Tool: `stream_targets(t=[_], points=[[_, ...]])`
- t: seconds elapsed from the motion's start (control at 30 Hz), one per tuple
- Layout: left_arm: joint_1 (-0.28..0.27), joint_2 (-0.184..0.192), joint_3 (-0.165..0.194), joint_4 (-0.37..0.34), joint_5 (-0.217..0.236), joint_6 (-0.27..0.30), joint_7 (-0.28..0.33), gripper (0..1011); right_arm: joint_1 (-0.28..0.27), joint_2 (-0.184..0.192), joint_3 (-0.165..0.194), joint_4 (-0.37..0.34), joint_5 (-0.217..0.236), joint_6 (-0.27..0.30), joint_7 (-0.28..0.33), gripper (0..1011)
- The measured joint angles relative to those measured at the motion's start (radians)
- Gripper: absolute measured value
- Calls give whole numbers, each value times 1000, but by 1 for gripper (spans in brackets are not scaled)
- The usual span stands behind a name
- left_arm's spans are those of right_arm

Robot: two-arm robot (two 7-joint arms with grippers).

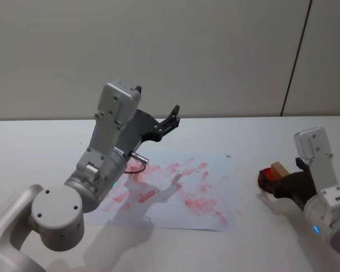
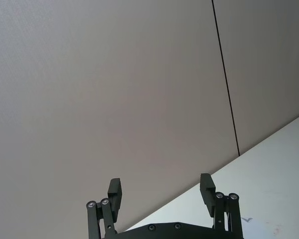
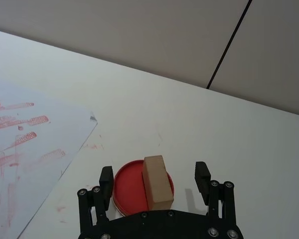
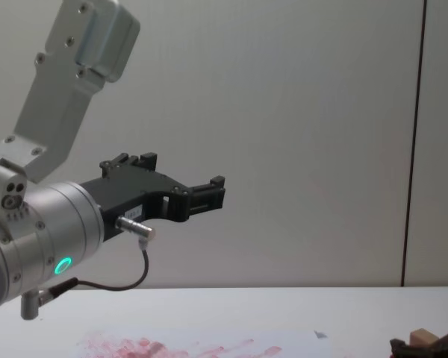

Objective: Use the one hand to pick up the stamp and affix it onto the A4 paper.

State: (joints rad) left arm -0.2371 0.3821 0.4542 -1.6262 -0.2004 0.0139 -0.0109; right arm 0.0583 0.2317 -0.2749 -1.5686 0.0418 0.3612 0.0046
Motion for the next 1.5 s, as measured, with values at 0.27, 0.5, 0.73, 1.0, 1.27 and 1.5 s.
stream_targets(t=[0.27, 0.5, 0.73, 1.0, 1.27, 1.5], points=[[0, 0, 0, 0, 0, 0, 0, 1001, 18, -10, -2, 31, -19, 13, 9, 984], [0, 0, 0, 0, 0, 0, 0, 1001, 25, -14, -2, 43, -28, 19, 13, 823], [0, 0, 0, 0, 0, 0, 0, 1001, 30, -17, -3, 52, -34, 22, 16, 617], [0, 0, 0, 0, 0, 0, 0, 1001, 33, -18, -3, 57, -37, 24, 17, 331], [0, 0, 0, 0, 0, 0, 0, 1001, 34, -19, -3, 59, -39, 25, 19, 219], [0, 0, 0, 0, 0, 0, 0, 1001, 37, -20, -1, 51, -40, 3, 28, 219]])
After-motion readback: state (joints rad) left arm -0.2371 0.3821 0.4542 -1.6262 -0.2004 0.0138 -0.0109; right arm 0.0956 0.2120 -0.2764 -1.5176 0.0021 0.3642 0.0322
